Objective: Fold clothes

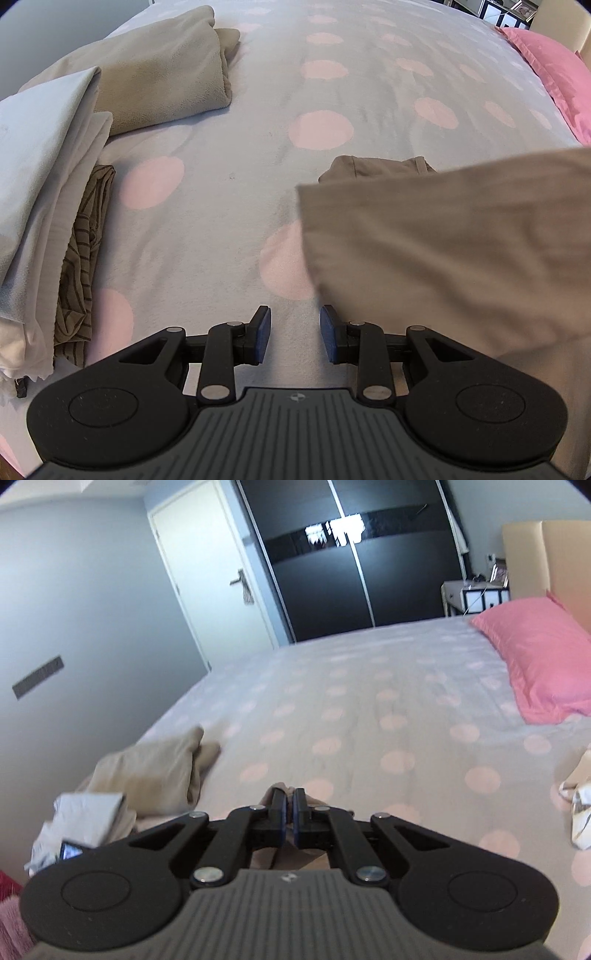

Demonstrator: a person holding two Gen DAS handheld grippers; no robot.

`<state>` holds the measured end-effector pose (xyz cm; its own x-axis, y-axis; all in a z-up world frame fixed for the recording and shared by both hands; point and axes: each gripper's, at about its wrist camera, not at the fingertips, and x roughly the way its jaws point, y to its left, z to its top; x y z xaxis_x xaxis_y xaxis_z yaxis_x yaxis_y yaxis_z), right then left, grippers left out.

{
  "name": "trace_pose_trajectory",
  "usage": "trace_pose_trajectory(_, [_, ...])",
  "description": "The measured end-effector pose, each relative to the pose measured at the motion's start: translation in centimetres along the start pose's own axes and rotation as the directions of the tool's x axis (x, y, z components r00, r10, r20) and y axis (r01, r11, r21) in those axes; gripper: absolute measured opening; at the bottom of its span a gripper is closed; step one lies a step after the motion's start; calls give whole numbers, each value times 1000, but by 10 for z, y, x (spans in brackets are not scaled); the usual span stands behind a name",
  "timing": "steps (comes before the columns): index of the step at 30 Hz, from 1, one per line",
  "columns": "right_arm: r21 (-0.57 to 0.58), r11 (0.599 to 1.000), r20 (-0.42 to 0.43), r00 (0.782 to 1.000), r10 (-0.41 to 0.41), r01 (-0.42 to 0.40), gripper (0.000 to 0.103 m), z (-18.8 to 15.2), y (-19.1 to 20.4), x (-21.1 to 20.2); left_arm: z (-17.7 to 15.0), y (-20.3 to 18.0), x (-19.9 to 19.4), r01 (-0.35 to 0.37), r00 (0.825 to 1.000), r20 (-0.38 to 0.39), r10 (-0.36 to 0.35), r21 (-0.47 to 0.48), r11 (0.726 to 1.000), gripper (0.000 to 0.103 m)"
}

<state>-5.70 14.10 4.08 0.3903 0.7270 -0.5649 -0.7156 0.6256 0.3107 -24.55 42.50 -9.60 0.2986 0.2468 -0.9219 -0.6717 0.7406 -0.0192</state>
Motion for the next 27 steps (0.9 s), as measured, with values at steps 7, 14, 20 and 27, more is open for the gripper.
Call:
trace_pose_trajectory(7, [127,984,-67,991,-117,125,4,1,-55,21,-2,-9,5,17,1000,-8,-17,41,999,27])
trace_pose_trajectory(14, [205,945,-212,954,-210,253,5,-27,-102,59,-10,-34,1,88,995,24,-92,152,985,27])
trace_pose_trajectory(20, [203,921,-233,930,-284,332,16,-35,-122,72,-18,-55,6,60,998,20,-67,245,968,27])
trace_pose_trajectory(27, [222,893,-246,909,-337,391,29,-43,-150,75,-20,-56,5,64,997,32,-74,256,965,27])
